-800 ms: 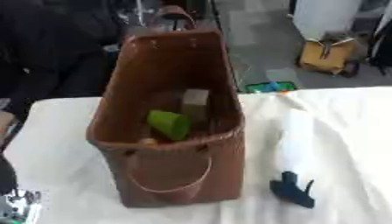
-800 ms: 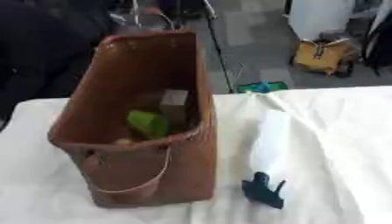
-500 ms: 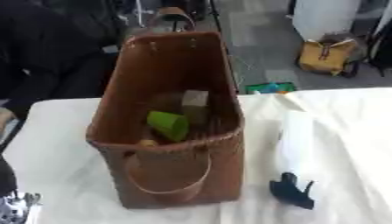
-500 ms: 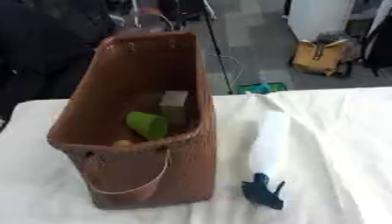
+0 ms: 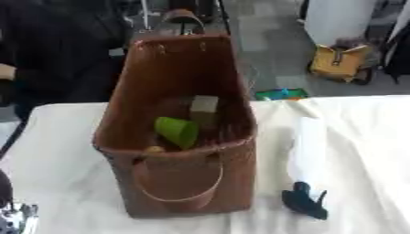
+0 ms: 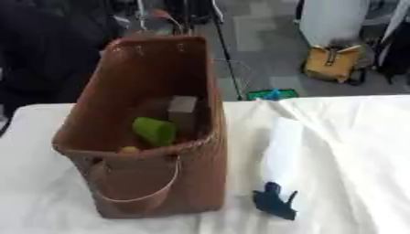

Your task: Pick up objects on the table and place them in the box.

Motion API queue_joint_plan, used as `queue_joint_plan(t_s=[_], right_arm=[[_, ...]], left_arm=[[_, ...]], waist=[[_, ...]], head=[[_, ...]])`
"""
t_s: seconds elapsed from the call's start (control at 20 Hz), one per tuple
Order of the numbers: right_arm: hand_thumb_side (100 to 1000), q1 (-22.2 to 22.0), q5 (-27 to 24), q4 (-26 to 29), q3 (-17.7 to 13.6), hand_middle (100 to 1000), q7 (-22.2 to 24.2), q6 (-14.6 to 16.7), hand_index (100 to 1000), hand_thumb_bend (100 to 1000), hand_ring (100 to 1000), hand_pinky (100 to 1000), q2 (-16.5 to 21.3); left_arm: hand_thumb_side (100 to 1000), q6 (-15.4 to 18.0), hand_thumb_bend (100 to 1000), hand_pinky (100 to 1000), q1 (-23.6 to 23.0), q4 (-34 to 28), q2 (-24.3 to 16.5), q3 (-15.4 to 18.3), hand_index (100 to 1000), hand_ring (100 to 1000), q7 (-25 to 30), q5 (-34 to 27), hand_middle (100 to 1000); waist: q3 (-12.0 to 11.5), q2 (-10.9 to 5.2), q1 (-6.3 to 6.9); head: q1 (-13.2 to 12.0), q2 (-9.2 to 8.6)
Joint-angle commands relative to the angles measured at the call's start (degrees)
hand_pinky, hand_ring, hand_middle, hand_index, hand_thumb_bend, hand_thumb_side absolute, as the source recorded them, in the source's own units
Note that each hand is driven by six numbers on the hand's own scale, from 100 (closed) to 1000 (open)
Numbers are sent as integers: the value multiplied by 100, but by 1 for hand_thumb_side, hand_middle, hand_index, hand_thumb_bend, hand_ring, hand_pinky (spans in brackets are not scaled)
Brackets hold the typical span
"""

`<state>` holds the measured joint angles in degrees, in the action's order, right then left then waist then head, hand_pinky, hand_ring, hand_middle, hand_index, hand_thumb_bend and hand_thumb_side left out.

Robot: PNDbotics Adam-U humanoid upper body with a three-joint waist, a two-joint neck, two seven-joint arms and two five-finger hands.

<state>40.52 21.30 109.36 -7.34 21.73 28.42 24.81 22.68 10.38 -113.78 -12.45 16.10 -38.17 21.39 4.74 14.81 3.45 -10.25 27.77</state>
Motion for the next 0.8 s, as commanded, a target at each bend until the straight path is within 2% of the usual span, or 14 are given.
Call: queue_joint_plan(t_s=[0.05,0.1,0.4,0.55,0.65,0.7,0.8], right_arm=[[526,395,74,-244,348,937,114,266,966,100,904,738,378],[568,533,138,-353,483,937,173,350,966,100,904,738,467],[527,1366,631,-1116,1278,985,562,863,1000,100,958,699,720],[543,1783,887,-1525,1692,1000,811,1119,1000,100,972,703,804],[573,2071,1064,-1812,1980,1000,988,1296,1000,100,982,711,739],[639,2214,1152,-1956,2123,1000,1076,1384,1000,100,995,720,697],[671,2504,1331,-2246,2413,1000,1254,1563,1000,100,1000,726,594]], left_arm=[[901,-4,100,716,-2,-82,-102,-40,721,696,71,-63,820],[901,-3,100,716,-12,-82,-104,-66,721,696,97,-81,820],[897,5,100,716,-41,-82,-121,-141,721,697,207,-173,820],[896,14,100,716,-46,-82,-128,-178,721,697,268,-220,820],[895,20,100,716,-51,-82,-134,-177,721,698,286,-237,820],[895,22,100,716,-49,-82,-138,-178,721,698,292,-242,820],[896,25,100,716,-48,-82,-139,-173,721,698,297,-249,821]], waist=[[-34,-155,-27],[-67,-182,-33],[-182,-264,-29],[-246,-279,-39],[-251,-277,-29],[-254,-272,-28],[-240,-260,-23]], head=[[95,86],[136,102],[280,153],[342,191],[326,205],[319,209],[292,208]])
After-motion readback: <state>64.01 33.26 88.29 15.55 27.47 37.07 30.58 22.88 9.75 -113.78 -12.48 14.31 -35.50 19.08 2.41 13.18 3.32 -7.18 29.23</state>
